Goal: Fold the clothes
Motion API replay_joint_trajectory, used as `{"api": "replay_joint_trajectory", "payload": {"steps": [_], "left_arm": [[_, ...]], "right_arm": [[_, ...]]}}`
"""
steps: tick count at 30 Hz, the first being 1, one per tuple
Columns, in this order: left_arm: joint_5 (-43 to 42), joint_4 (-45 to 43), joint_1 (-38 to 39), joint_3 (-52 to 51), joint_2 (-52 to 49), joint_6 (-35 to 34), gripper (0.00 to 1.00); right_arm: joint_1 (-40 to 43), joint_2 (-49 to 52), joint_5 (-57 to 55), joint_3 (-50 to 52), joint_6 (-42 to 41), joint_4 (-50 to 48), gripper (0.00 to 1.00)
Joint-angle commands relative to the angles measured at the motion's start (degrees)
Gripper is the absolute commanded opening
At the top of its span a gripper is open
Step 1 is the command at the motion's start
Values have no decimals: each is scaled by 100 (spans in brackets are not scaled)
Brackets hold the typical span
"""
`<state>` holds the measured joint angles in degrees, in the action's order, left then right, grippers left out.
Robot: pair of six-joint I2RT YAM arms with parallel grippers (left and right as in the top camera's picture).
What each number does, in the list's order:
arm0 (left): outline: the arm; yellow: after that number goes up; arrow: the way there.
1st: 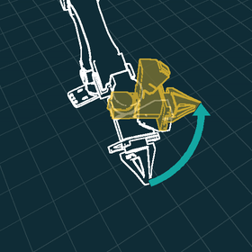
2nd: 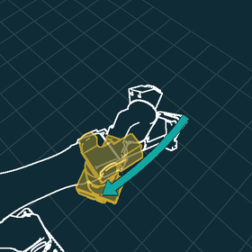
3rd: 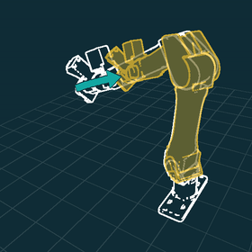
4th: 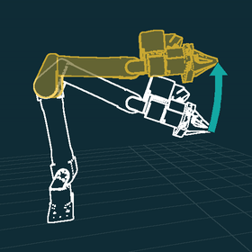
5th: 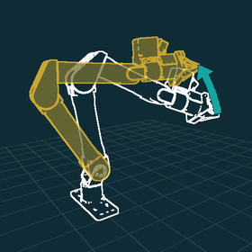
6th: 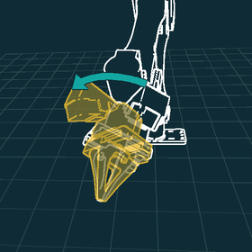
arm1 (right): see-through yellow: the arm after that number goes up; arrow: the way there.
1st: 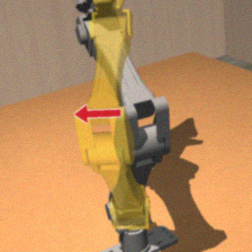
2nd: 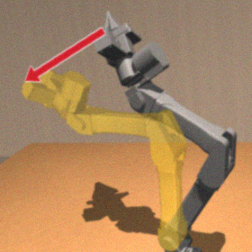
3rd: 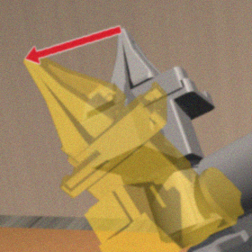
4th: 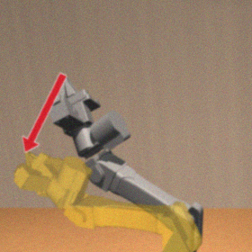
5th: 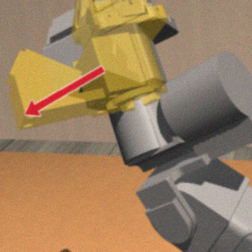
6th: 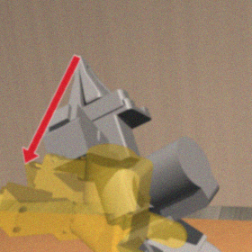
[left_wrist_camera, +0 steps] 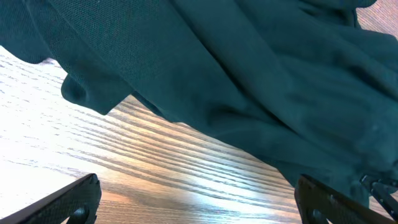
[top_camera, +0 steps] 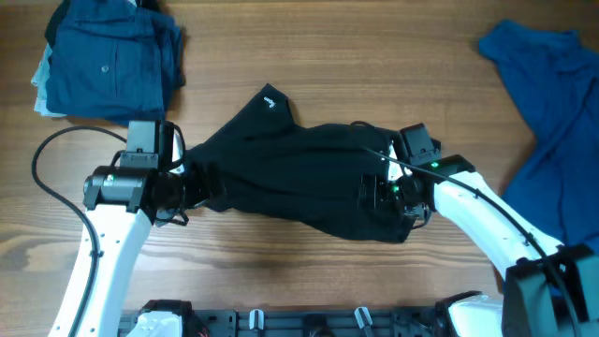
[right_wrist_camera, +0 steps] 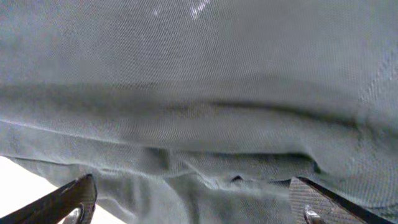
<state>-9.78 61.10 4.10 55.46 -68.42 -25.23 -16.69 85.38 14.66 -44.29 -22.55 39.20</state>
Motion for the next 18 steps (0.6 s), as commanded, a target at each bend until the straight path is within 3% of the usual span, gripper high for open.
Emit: {"api": "replay_joint_trajectory", "payload": {"steps": [1, 10, 11, 12, 17, 18], "left_arm": [[-90, 4, -24, 44, -7, -74, 100], [-92, 9, -24, 44, -7, -74, 100], [-92, 9, -24, 44, -7, -74, 100], [-92, 9, -24, 44, -7, -74, 100], [-92, 9, -24, 44, -7, -72, 100], [-92, 13, -24, 44, -7, -72, 100]], "right_arm": [[2, 90, 435, 256, 136, -337, 100], [2, 437, 859, 354, 133, -603, 99], [2, 450, 861, 354, 129, -608, 96], [2, 452, 881, 354, 87, -605, 90], [4, 452, 859, 354, -168, -588, 40], [4, 452, 699, 354, -280, -538, 35]]}}
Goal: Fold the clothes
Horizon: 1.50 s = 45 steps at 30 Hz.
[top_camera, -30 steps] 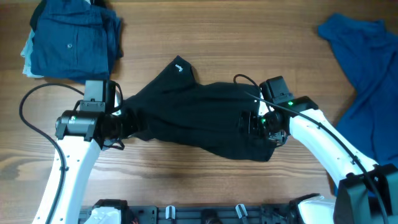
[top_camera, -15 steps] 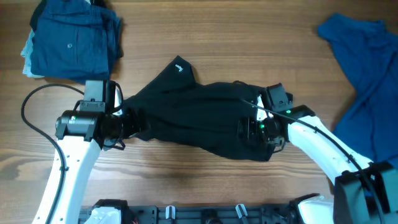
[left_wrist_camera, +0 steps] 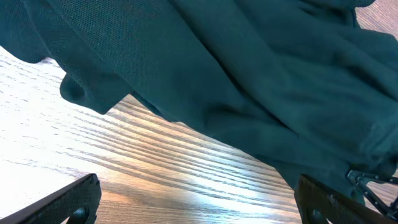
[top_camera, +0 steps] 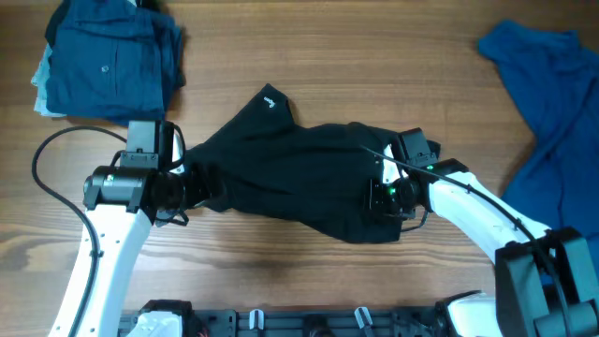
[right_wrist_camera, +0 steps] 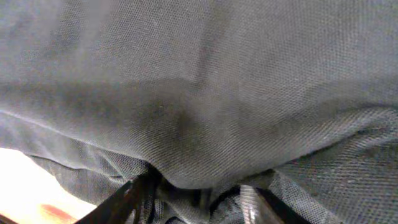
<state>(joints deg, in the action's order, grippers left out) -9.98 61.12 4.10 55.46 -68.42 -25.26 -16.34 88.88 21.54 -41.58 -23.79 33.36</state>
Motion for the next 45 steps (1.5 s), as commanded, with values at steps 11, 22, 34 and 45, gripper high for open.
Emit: {"api": "replay_joint_trajectory", "payload": {"steps": [11, 22, 34, 45], "left_arm": [[-72, 111, -20, 44, -7, -70, 100], [-332, 372, -20, -9, -7, -96, 90], [-1449, 140, 9, -1379, -92, -221, 85], [-1078, -968, 706, -1558, -138, -546, 80]], "right_arm": [[-31, -245, -404, -269, -485, 627, 4], [951, -1329, -1213, -1937, -450, 1751, 4], [1429, -1335, -1145, -2031, -149, 1685, 4], [1429, -1335, -1102, -2031, -164, 1703, 4]]}}
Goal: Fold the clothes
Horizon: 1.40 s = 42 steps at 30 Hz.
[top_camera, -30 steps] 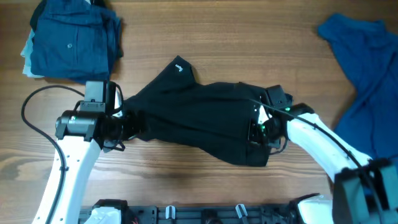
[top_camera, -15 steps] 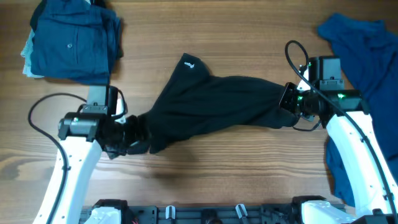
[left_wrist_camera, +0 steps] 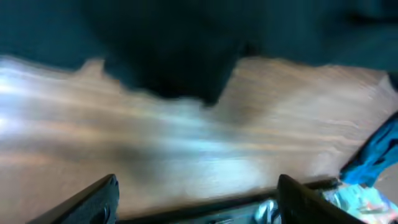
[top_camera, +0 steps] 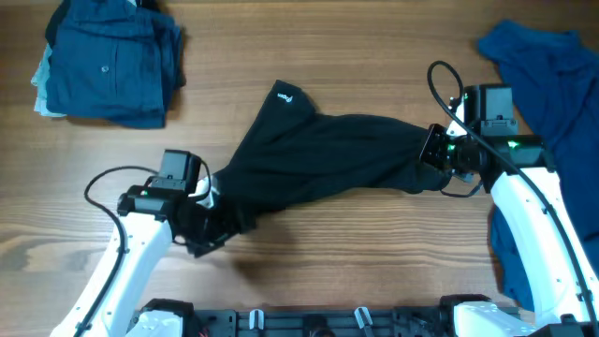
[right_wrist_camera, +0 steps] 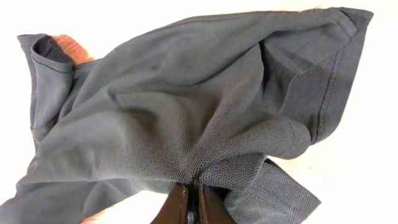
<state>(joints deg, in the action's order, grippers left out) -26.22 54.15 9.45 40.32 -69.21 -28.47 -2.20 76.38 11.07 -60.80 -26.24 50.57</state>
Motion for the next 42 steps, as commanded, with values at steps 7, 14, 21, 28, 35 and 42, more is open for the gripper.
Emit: {"api": "replay_joint_trajectory", "payload": {"steps": [7, 14, 21, 28, 35, 42], "left_arm": [[863, -946, 656, -74, -479, -50, 77], [1320, -1436, 1287, -74, -1248, -404, 74], [1696, -1934, 1331, -72, -1694, -413, 73], [1882, -2083, 1331, -48, -1694, -413, 71], [1952, -2098, 1331, -11, -1552, -417, 57], [1851, -2000, 1331, -7, -1532, -422, 4]], "right_arm": [[15, -85, -52, -109, 76, -17, 4], [15, -85, -52, -109, 83, 0, 4], [15, -85, -52, -109, 87, 44, 4], [15, -85, -52, -109, 101, 55, 4], [15, -85, -55, -109, 127, 57, 4], [15, -85, -57, -109, 125, 57, 4]]}}
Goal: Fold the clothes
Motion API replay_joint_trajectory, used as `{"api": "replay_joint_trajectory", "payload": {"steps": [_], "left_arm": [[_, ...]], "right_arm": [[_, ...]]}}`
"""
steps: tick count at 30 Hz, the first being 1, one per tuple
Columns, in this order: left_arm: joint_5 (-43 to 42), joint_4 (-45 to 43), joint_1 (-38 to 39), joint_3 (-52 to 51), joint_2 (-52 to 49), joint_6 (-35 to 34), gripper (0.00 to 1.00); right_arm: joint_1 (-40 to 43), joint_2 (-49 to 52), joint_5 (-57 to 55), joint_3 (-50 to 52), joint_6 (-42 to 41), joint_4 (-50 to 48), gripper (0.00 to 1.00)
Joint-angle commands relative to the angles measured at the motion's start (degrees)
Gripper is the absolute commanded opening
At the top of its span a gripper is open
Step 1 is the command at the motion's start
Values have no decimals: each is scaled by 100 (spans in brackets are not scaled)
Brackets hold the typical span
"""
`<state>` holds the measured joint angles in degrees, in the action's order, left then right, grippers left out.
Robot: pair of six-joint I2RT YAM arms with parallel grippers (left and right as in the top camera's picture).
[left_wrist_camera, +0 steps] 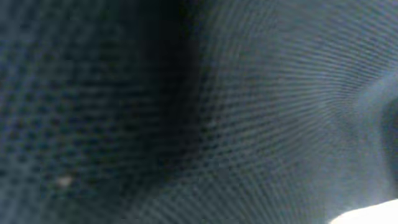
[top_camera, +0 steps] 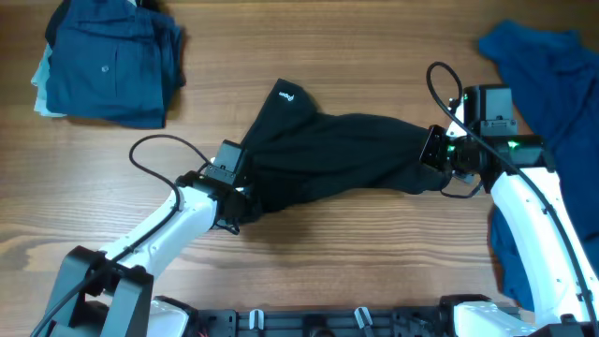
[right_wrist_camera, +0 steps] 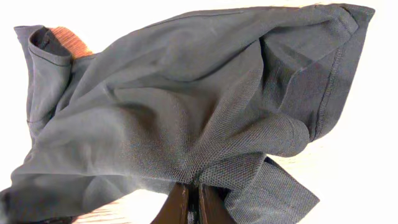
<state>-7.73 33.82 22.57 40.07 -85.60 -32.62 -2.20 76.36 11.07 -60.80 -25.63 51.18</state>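
A black shirt (top_camera: 328, 154) lies stretched across the middle of the wooden table (top_camera: 309, 267), a small white logo at its far left tip. My right gripper (top_camera: 432, 167) is shut on the shirt's right end. In the right wrist view its fingers (right_wrist_camera: 180, 202) pinch a fold of the cloth (right_wrist_camera: 186, 106). My left gripper (top_camera: 236, 201) sits at the shirt's lower left edge. The left wrist view is filled with dark mesh fabric (left_wrist_camera: 249, 112), and its fingers are hidden.
A folded stack of blue clothes (top_camera: 108, 61) lies at the far left corner. A loose blue garment (top_camera: 552, 112) is spread along the right edge, beside my right arm. A cable loops up behind each arm.
My left gripper was open over bare table off the shirt's lower left corner; now it is further right, against the shirt's edge, its camera covered by cloth. The right arm has not moved.
At first the shirt lay bunched mid-table with both grippers open at its ends. Then the right gripper was shut on cloth. Later it held that end far to the right, the shirt stretched out, the left gripper off the cloth; now the left is at the shirt's edge.
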Motion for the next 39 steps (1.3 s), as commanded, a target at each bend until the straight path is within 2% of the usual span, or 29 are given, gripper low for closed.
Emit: {"api": "replay_joint_trajectory", "payload": {"steps": [1, 7, 12, 13, 19, 23, 28, 31, 35, 39], "left_arm": [[-68, 63, 20, 35, 125, -7, 4], [-184, 874, 20, 470, 651, -87, 4], [-186, 1453, 20, 732, 1679, -92, 4], [-184, 1611, 20, 732, 2162, -103, 4], [-181, 2006, 20, 732, 3386, -295, 4], [-155, 2026, 15, 732, 3821, -476, 5], [232, 2006, 15, 730, 3644, -564, 4], [243, 1738, 15, 728, 3348, -695, 9], [243, 1493, 15, 728, 2752, -920, 4], [249, 1095, 15, 728, 2096, -1025, 4]], "right_arm": [[15, -83, -57, -109, 63, -4, 4], [15, -83, -66, -109, 83, -13, 4], [15, -90, -81, -109, 125, 79, 4], [15, -125, -81, -109, 120, 138, 4], [15, -610, -81, -109, 52, 323, 4], [15, -1027, -94, -109, 55, 369, 4], [15, -1034, -125, -107, 13, 238, 4], [15, -874, -122, -107, -11, -9, 4], [15, -625, -125, -107, -46, -177, 5], [15, -350, -127, -107, -42, -404, 4]]}}
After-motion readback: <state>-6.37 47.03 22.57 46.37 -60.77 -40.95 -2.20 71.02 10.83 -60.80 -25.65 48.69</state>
